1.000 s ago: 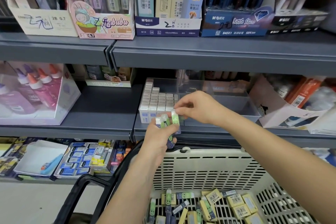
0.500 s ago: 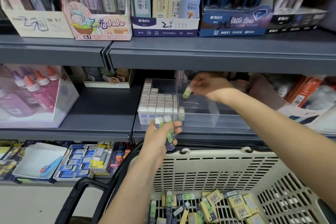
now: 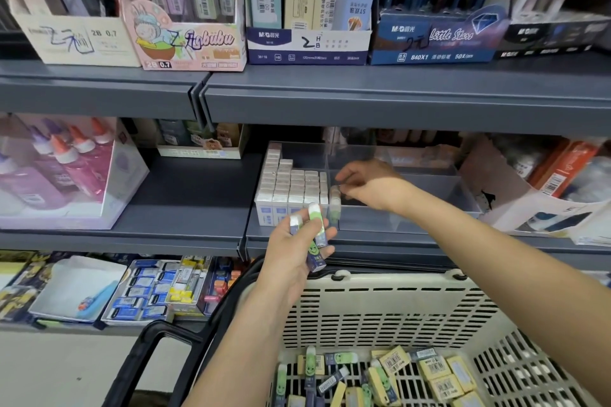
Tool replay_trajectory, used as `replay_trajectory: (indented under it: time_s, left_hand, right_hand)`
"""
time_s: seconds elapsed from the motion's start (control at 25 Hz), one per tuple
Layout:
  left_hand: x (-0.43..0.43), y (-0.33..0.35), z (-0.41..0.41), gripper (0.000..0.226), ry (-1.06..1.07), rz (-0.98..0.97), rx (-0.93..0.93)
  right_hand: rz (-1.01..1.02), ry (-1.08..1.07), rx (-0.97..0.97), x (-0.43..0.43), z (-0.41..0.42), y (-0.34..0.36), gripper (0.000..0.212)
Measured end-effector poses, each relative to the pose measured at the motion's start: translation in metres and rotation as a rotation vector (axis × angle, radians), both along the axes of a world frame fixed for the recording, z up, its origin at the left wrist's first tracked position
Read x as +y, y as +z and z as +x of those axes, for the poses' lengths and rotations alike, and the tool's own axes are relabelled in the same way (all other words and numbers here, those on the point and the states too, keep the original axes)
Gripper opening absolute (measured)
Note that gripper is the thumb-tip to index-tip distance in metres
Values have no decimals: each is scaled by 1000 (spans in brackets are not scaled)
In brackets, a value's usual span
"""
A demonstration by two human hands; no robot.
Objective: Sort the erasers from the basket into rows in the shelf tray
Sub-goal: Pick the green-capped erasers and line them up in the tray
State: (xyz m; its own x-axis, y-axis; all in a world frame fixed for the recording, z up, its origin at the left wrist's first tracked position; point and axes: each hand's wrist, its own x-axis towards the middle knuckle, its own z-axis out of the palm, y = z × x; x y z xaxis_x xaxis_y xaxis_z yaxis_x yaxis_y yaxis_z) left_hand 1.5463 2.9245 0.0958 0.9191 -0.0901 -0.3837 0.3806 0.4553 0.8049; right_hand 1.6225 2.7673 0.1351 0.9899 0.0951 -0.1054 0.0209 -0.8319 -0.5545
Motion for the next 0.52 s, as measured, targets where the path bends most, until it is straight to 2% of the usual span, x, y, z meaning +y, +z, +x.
replay_trajectory:
  time_s: [0.16, 0.24, 0.36, 0.52]
  left_hand:
    - [0, 1, -2, 18, -29, 46, -49]
    - [0, 1, -2, 21, -46, 65, -63]
    - [-1, 0, -2, 22, -69, 75, -71]
    - [-3, 0, -2, 13, -31, 84, -46]
  right_hand:
    - [101, 7, -103, 4, -17, 12, 11]
    - [185, 108, -72, 9, -33, 15, 8]
    - [185, 206, -35, 12, -44, 18, 6]
    - [302, 152, 83, 2, -37, 31, 5]
